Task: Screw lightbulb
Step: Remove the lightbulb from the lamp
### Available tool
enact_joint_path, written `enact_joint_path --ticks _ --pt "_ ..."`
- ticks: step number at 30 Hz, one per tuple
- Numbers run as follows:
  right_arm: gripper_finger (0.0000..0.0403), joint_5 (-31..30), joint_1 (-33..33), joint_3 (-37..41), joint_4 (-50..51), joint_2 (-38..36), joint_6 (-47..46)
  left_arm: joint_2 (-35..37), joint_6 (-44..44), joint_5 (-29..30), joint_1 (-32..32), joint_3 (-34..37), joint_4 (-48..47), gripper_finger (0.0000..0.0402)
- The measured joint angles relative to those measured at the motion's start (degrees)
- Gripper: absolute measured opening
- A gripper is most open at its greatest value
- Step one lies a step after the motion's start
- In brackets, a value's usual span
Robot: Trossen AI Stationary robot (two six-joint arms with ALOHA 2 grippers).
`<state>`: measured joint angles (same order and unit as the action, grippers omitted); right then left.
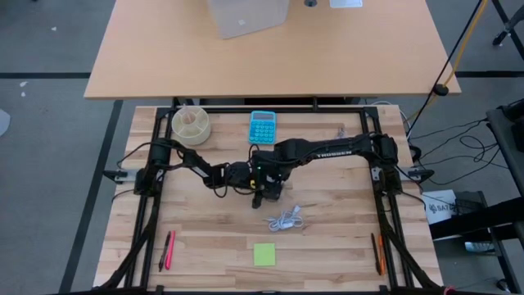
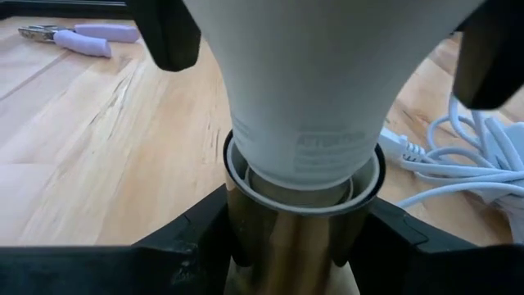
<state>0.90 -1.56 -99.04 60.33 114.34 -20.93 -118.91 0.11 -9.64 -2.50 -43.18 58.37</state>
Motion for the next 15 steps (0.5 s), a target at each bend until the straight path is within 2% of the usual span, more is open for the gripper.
enact_joint_path --ticks 7,15 --pt "0.0268 0.2 -0.4 0.0 1.1 0.0 16.3 0.0 0.0 0.0 0.0 0.0 0.0 0.0197" --pt "0.0266 0.1 0.0 0.0 -0.5 0.0 39.3 0.0 0.3 0.0 -0.1 0.0 -0.1 0.0197"
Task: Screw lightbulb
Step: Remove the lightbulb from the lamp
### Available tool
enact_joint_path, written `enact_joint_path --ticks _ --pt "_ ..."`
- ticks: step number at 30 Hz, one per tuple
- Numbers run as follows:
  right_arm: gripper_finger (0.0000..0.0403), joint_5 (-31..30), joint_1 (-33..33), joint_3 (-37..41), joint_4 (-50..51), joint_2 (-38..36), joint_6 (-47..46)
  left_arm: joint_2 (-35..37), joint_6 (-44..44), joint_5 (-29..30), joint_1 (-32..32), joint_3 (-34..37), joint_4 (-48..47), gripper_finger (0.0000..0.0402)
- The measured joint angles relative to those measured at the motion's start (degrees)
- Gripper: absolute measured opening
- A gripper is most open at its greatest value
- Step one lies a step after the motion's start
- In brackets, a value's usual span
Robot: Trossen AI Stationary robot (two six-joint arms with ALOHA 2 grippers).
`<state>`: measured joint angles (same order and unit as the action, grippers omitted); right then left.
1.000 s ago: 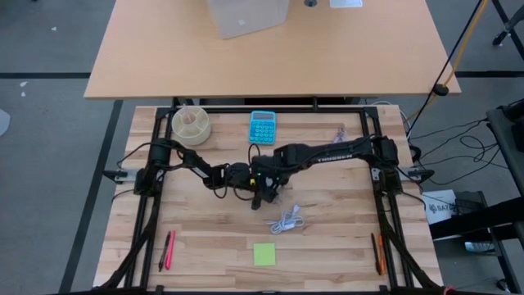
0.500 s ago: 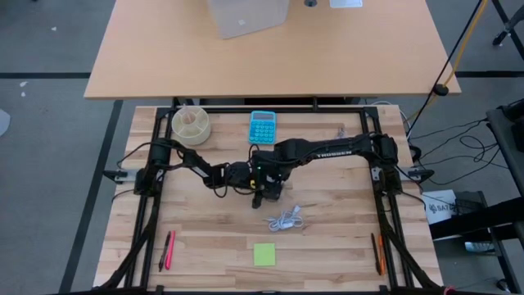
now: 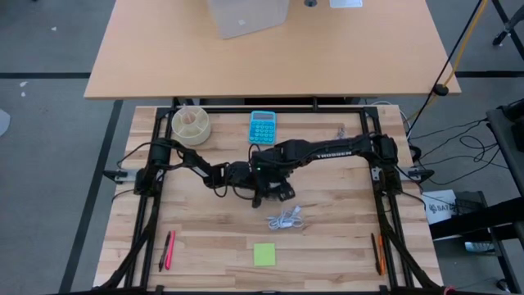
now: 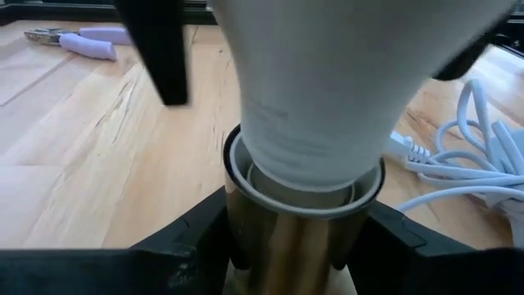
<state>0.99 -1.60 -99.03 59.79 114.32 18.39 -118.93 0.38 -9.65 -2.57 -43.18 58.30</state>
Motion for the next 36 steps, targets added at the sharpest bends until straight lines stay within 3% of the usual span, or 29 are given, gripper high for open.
enact_joint_path --ticks 5,9,23,36 --pt "0.029 -2.1 1.4 0.1 -3.6 0.0 13.8 0.0 -0.2 -1.0 0.1 0.1 0.1 0.0197" --pt "0.0307 -2.4 2.2 0.2 -4.5 0.0 15.5 0.0 0.0 -1.1 0.1 0.2 0.1 0.0197" --pt "0.0379 -2.2 5.3 0.0 -5.2 0.0 -5.7 0.0 0.6 -1.1 0.2 -0.1 -0.4 0.0197" --pt "0.0387 -1.7 5.8 0.0 -3.1 -0.6 -28.5 0.0 0.1 -0.7 0.2 0.0 -0.4 0.0197"
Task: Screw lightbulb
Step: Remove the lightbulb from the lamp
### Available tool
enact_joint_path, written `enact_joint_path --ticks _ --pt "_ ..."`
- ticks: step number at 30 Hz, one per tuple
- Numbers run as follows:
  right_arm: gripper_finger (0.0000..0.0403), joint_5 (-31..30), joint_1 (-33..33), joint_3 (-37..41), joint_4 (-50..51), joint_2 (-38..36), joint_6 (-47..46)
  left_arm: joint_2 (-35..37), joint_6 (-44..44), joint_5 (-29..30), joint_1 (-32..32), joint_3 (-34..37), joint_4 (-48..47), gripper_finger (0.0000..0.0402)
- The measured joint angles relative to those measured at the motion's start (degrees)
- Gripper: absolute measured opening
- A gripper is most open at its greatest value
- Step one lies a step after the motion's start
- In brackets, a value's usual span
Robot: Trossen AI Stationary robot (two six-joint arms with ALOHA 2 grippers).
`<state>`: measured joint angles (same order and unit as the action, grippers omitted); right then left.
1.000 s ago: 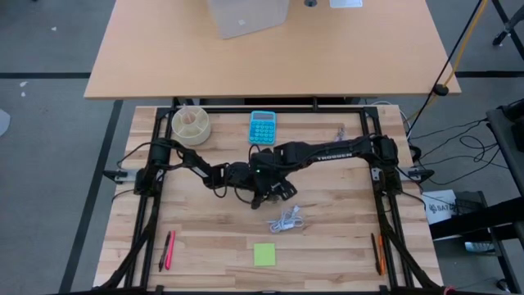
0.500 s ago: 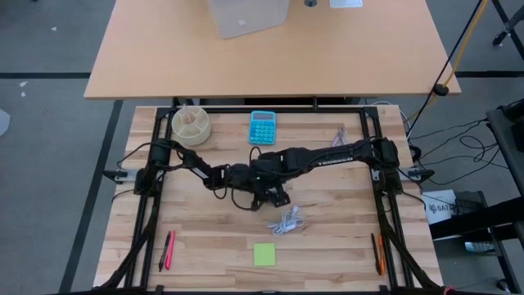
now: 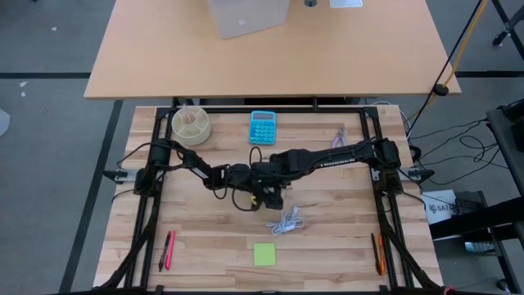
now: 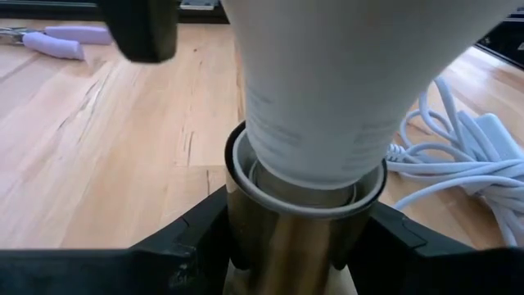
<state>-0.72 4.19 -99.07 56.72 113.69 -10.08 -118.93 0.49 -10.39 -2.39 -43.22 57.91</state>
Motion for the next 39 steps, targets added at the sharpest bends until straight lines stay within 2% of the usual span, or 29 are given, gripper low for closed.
enact_joint_path --ticks 4,12,17,20,28,33,39 --pt "0.0387 -2.1 0.1 0.0 0.3 0.0 -6.1 0.0 -0.1 0.3 -0.1 0.0 0.0 0.0197" --pt "0.0387 -2.3 -0.1 0.0 0.8 0.0 -17.9 0.0 -0.2 0.3 -0.1 0.0 0.0 0.0197" --pt "0.0387 -2.4 -0.4 0.0 2.4 0.0 -22.9 0.0 -0.2 0.3 -0.1 0.0 0.0 0.0197" --pt "0.0387 -5.1 -0.8 0.0 3.9 0.0 -26.0 0.0 -0.3 0.4 -0.1 0.0 0.0 0.0197" --pt "0.0386 -6.4 -1.1 0.0 4.6 0.0 -29.0 0.0 -0.4 0.4 0.1 0.0 0.0 0.0197" --pt "0.0364 -6.4 -1.2 0.0 5.6 0.0 -29.2 0.0 -0.4 0.4 0.1 0.0 0.0 0.0197" --pt "0.0308 -5.0 -1.2 0.0 5.4 0.0 -26.0 0.0 -0.3 0.4 0.1 0.0 0.0 0.0197"
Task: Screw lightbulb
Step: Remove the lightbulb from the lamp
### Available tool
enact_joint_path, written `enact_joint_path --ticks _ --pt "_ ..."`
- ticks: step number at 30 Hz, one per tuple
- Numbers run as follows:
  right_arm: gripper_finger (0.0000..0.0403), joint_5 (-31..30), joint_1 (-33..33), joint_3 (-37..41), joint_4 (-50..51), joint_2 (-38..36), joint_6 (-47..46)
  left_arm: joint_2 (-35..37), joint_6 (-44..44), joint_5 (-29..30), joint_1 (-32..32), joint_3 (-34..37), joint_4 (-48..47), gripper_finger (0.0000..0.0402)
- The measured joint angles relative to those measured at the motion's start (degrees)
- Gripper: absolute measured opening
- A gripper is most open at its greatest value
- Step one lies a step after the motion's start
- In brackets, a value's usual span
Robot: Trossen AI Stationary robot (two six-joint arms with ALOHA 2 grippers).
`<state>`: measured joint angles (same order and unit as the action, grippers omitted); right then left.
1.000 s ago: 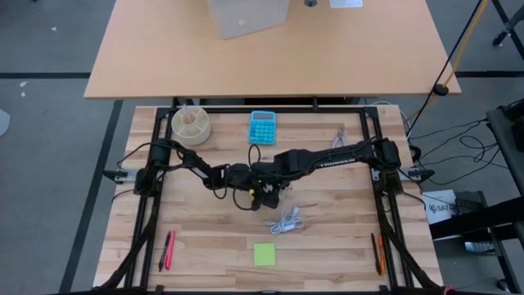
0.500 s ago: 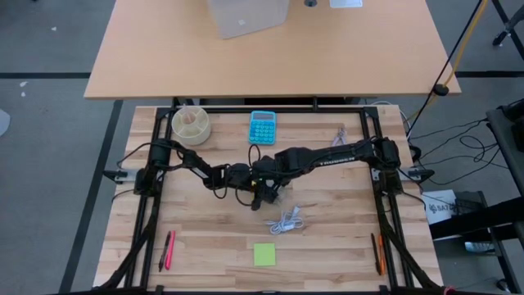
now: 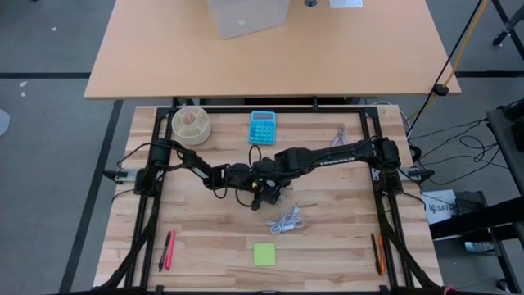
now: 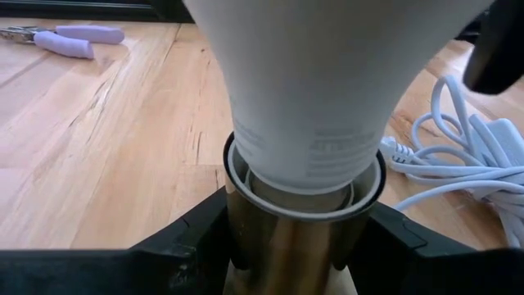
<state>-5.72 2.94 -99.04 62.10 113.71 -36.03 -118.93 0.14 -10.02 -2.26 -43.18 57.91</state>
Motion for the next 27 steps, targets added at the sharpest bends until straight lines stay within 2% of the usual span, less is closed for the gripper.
enact_joint_path --ticks 7,17,27 --pt "0.0257 0.3 -0.5 0.0 -0.6 0.0 8.7 0.0 0.0 0.0 0.0 0.0 0.0 0.0197" --pt "0.0271 0.7 -1.8 0.0 -1.0 0.0 32.6 0.0 0.1 0.4 0.0 0.0 0.0 0.0197" --pt "0.0277 0.5 -1.8 0.2 -3.4 0.1 62.2 0.0 0.7 0.3 0.0 0.1 0.0 0.0197"
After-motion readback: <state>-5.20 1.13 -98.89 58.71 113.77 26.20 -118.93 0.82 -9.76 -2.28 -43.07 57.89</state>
